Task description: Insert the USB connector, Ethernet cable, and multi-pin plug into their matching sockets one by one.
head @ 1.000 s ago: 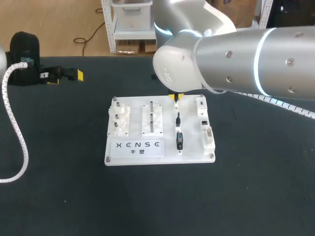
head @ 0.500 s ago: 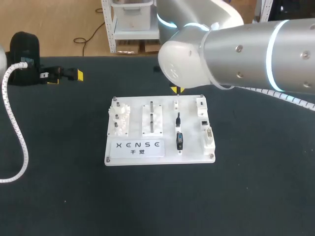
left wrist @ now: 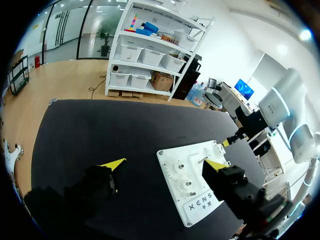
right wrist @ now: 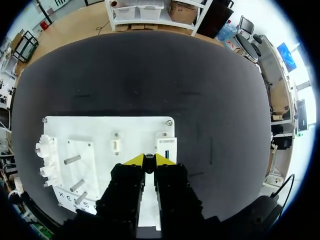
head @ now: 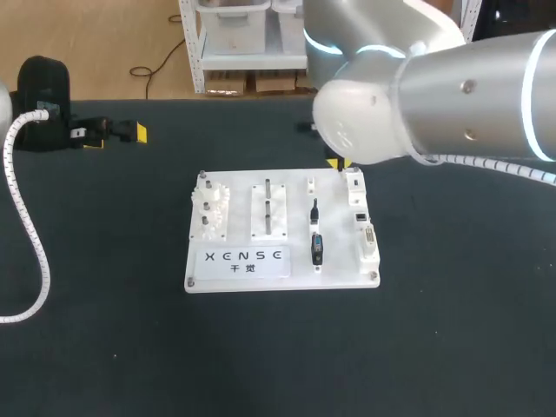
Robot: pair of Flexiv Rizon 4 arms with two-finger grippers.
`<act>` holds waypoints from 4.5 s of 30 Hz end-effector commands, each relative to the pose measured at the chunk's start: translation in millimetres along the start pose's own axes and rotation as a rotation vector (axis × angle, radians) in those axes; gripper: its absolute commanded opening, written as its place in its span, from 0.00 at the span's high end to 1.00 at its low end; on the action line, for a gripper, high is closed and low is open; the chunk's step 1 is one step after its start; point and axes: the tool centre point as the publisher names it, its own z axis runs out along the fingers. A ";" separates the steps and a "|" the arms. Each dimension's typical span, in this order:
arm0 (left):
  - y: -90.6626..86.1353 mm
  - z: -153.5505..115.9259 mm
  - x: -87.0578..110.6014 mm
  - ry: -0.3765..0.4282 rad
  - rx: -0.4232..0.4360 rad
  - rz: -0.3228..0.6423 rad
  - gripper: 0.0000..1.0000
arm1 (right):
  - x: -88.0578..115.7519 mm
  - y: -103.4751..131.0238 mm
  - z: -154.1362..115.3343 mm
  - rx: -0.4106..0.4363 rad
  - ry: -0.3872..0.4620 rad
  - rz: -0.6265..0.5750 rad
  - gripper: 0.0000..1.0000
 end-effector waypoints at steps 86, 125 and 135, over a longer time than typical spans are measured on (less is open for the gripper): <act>0.0 0.0 0.0 0.000 0.000 0.000 0.00 | 4.0 -23.2 18.8 0.007 0.013 0.050 1.00; 0.0 0.0 0.0 0.000 0.000 0.000 0.00 | 3.1 -26.7 28.4 0.011 0.045 0.067 1.00; 0.0 0.0 0.0 0.000 0.000 0.000 0.00 | 0.5 -29.2 38.1 -0.001 0.088 0.093 1.00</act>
